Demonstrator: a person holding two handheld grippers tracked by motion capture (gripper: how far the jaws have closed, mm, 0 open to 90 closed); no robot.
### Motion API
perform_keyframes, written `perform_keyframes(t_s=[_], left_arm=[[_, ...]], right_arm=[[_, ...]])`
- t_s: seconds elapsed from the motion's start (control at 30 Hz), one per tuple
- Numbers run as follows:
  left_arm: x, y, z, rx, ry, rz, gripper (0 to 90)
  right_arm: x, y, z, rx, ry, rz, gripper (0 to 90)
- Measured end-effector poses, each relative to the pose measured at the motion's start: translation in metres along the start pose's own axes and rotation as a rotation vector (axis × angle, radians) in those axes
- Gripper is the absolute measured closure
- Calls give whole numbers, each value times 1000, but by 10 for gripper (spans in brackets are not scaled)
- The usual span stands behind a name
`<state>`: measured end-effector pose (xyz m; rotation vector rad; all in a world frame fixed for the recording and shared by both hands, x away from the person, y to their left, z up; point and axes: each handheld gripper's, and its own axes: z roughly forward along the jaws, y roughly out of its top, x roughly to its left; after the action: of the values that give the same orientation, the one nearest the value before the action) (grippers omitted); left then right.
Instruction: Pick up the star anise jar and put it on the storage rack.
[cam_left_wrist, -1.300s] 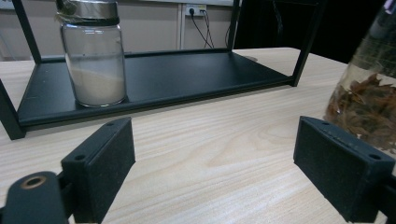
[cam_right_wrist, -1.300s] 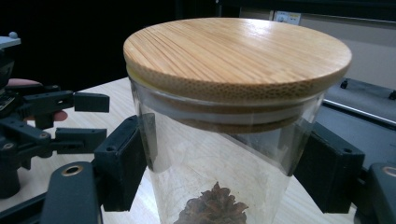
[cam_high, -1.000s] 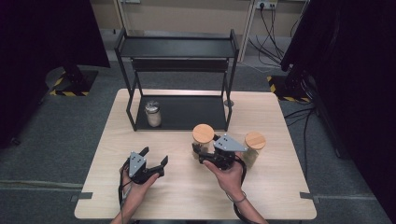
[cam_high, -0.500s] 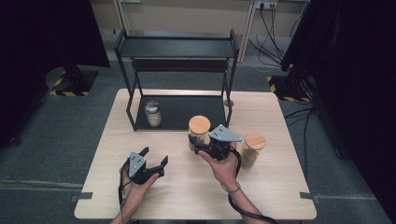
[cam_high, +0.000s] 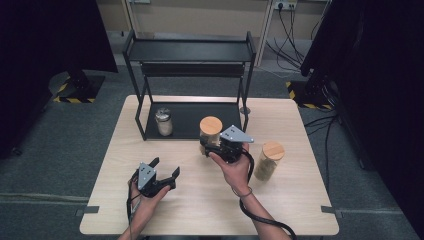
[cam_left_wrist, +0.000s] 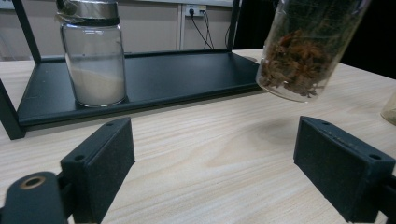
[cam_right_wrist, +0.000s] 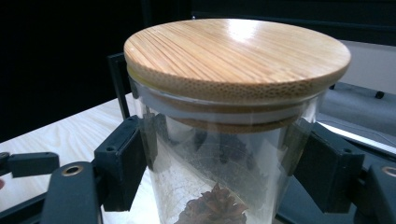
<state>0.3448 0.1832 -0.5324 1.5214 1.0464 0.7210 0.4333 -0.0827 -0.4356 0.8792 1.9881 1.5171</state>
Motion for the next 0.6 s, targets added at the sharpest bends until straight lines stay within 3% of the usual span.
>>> perform_keyframes(t_s=[0.6], left_arm=[[0, 0, 0, -3, -1, 2, 119]], right_arm=[[-7, 5, 31, 24, -27, 12, 253]])
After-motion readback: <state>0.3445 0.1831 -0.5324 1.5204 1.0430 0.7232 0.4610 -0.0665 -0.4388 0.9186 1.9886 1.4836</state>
